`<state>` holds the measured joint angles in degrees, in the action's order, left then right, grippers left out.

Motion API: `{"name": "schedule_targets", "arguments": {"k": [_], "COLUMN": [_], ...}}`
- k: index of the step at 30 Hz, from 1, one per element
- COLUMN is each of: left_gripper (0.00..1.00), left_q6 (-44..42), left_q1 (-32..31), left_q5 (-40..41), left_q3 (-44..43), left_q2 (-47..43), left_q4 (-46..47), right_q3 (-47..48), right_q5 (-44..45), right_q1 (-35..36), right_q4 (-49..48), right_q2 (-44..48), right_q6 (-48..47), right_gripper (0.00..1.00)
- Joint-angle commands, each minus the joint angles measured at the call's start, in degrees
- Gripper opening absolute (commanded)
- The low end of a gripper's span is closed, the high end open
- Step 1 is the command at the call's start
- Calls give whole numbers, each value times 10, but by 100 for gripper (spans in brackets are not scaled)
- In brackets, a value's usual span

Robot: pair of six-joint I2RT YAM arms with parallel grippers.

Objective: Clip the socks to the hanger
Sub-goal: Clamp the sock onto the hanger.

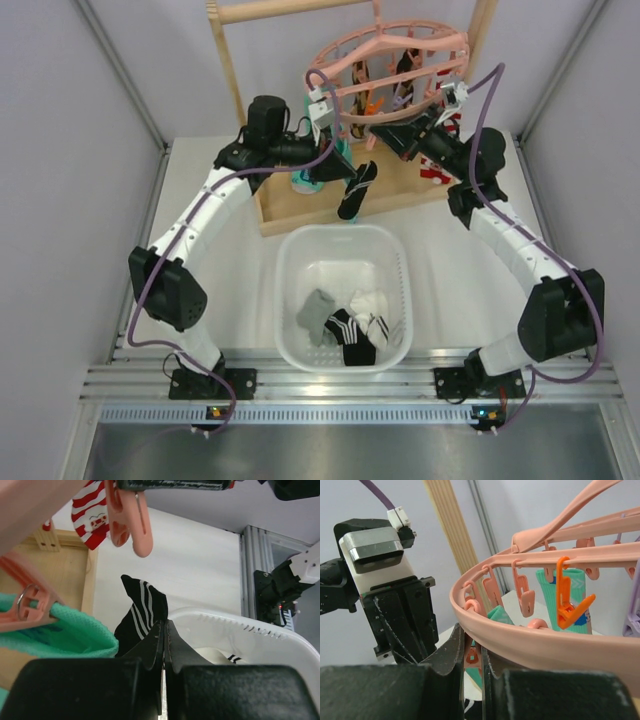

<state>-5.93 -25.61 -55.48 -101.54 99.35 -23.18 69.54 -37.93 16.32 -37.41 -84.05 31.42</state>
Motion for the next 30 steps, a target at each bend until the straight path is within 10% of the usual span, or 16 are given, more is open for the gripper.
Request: {"name": "schedule_targets", "arguments": {"k": [1, 30], "left_gripper": [0, 0], "left_q6": [30, 239], "left_q1": [0, 31], "left_q5": [-82, -153], "left_q3": [-20, -89], "left_q2": [8, 110], "left_q4": [55, 227], "right_q3": [31, 39], "right_q5": [-60, -84], "right_q1": [-1, -4], "right_q4": [-34, -32], "right_q2": [-12, -23], "right_q6": [-21, -24], "right_gripper": [0, 0]}}
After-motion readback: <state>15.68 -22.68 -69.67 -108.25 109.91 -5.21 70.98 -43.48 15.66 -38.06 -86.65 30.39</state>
